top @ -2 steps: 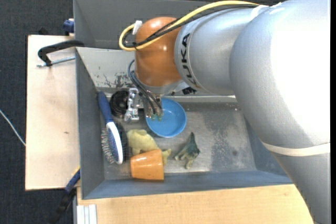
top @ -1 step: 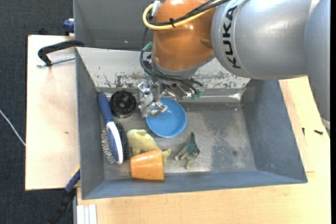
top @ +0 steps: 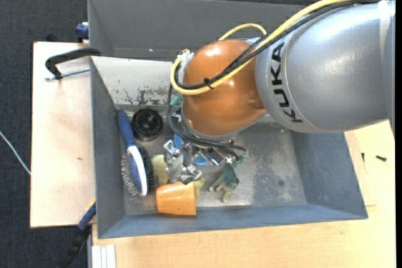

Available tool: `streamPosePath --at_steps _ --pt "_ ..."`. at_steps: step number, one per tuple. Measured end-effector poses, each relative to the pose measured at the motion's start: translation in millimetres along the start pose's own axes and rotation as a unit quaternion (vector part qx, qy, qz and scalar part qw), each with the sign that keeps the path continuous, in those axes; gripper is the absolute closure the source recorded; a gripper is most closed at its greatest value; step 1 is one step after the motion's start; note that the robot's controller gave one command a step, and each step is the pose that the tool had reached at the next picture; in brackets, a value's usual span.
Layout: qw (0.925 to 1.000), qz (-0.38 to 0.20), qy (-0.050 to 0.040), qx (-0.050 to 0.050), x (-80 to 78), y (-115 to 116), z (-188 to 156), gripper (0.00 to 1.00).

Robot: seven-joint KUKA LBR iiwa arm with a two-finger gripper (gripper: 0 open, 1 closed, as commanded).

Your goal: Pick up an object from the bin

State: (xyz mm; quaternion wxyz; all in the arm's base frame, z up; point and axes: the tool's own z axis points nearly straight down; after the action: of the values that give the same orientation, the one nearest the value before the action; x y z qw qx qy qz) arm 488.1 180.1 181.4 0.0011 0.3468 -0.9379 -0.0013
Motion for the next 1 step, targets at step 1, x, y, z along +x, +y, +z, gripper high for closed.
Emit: streamPosePath --at_steps 1 --pt "1.0 0.002 -0.0015 0.001 -1.4 -2.8 0.1 0.0"
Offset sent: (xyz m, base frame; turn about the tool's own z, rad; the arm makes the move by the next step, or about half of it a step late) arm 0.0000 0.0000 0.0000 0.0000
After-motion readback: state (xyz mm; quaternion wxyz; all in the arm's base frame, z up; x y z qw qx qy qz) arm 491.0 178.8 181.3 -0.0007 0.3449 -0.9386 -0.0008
